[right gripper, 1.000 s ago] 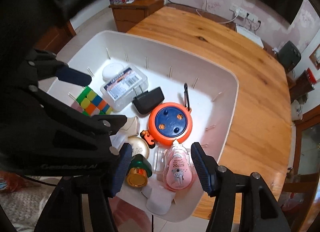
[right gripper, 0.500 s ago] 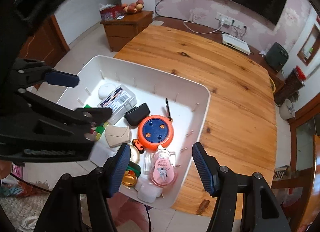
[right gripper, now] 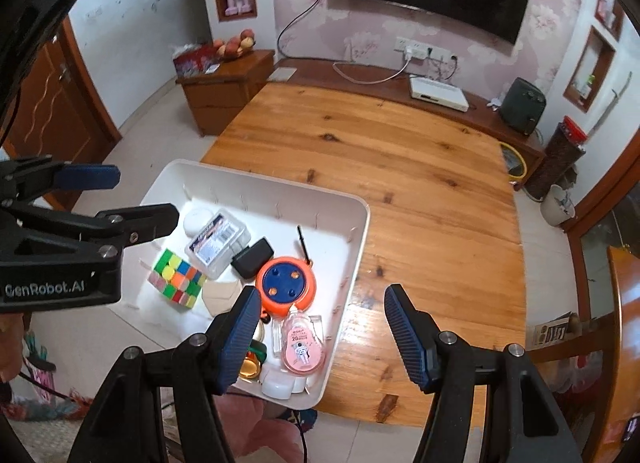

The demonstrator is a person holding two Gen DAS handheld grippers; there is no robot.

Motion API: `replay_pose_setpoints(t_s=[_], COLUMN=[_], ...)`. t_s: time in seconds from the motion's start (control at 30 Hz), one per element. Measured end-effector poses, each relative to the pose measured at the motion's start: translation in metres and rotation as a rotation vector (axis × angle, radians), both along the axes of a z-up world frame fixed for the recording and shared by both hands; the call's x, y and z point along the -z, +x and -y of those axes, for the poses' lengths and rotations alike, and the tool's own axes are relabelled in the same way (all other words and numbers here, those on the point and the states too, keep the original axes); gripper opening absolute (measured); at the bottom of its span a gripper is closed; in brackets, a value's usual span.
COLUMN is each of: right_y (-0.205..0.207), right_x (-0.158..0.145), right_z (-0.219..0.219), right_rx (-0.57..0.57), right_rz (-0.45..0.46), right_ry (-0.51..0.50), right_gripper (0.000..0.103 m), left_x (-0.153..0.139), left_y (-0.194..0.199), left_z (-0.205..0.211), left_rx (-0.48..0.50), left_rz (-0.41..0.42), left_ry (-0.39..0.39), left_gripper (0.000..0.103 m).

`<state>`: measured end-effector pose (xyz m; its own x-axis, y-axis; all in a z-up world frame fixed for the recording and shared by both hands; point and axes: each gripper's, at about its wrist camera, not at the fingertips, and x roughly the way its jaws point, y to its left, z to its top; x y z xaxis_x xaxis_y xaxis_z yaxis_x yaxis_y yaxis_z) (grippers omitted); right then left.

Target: Organize rigid objects

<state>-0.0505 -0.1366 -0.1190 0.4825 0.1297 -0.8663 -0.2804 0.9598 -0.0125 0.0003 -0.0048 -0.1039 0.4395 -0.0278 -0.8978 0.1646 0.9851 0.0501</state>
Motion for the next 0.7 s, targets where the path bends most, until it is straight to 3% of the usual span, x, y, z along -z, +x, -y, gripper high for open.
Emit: replay_pose_setpoints(t_s=[0.37, 0.47, 0.7], right_y=[-0.008, -0.013, -0.018], right_x=[-0.044, -0.052, -0.070], right_z=[0.017, 0.017, 0.020], right_rx=[0.097, 0.117, 0.140], right_rz=[0.076, 0.128, 0.192], right_ry=[0.039, 0.007, 0.015], right_gripper=[0.066, 0.080, 0.080], left_x=[-0.037, -0.044, -0.051], left_y=[-0.014, -0.016, -0.017], left_z=[0.013, 0.013, 0.013], left_rx=[-0.007, -0.019, -0.049], left_rz=[0.110, 0.136, 0.156], left_ry=[-0.014, -0.020, -0.034], left_gripper=[0.082, 0.082, 0.082])
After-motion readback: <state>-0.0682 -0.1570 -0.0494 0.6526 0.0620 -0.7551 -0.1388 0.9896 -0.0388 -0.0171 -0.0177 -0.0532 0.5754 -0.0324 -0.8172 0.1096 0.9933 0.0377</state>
